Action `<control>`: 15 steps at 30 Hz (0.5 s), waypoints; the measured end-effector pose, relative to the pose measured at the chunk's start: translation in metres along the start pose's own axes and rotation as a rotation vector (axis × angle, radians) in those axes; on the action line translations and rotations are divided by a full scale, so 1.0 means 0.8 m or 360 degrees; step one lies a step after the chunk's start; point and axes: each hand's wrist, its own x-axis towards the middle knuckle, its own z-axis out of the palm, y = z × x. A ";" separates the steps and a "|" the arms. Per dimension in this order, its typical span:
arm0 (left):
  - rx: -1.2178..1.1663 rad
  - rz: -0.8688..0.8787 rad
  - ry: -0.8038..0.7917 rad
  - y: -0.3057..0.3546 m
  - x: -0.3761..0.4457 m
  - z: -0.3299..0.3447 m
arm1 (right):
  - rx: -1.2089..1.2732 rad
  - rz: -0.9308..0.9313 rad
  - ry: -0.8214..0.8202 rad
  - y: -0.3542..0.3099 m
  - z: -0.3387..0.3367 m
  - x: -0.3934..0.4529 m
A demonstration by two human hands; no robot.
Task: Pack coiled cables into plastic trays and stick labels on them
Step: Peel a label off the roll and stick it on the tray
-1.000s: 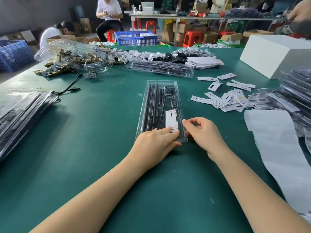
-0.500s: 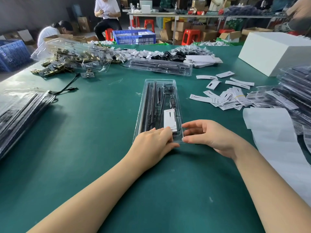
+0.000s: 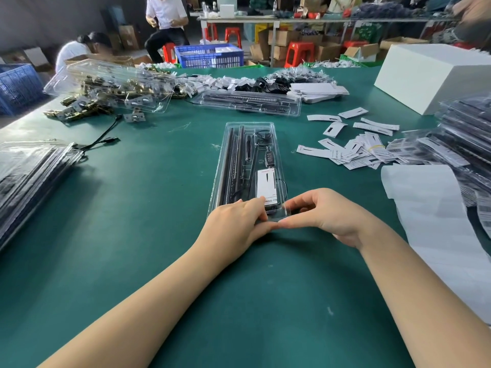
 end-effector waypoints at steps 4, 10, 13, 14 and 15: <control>0.0046 0.0005 -0.0014 0.003 0.000 0.000 | 0.0038 0.0041 -0.0072 -0.001 0.001 -0.001; 0.0130 -0.0027 -0.0041 0.006 0.004 -0.001 | 0.0208 0.0077 -0.0076 -0.003 0.012 -0.004; 0.0183 -0.0036 -0.0065 0.009 0.006 -0.003 | 0.0258 0.0079 -0.0039 -0.003 0.021 -0.002; 0.0204 -0.0027 -0.0080 0.009 0.007 -0.002 | 0.0179 0.0068 -0.0024 -0.001 0.027 0.000; 0.0208 -0.0013 -0.0074 0.010 0.007 -0.003 | 0.0076 0.0058 0.0024 0.000 0.033 0.003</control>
